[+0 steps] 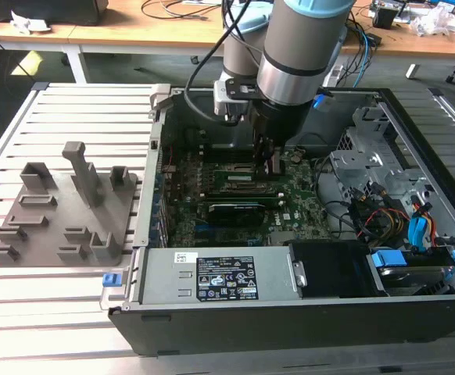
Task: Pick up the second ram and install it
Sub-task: 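Insert the second ram into the second slot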
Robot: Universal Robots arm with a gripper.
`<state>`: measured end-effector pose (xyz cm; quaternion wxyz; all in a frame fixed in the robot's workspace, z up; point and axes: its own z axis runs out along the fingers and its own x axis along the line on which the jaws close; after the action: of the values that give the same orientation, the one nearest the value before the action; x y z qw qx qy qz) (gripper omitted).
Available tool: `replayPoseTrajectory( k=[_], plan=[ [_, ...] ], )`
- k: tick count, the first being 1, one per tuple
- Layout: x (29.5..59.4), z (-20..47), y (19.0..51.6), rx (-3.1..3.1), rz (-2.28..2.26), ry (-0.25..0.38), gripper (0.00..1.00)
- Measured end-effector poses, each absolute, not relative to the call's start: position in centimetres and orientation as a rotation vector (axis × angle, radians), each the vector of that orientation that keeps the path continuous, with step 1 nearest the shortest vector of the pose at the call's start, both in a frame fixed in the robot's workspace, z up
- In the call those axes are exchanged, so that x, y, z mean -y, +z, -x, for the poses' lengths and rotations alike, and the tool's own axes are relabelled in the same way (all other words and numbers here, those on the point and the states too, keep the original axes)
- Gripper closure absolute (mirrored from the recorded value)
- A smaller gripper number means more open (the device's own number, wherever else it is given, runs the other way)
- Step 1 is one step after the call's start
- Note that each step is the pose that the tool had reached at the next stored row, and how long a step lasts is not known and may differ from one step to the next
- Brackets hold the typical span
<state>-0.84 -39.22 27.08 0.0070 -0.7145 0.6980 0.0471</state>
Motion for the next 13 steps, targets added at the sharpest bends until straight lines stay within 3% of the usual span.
replayPoseTrajectory(
  k=[13],
  plan=[
    [38.7,1.8,23.4,-2.182,2.238,0.146,0.86]
  ],
)
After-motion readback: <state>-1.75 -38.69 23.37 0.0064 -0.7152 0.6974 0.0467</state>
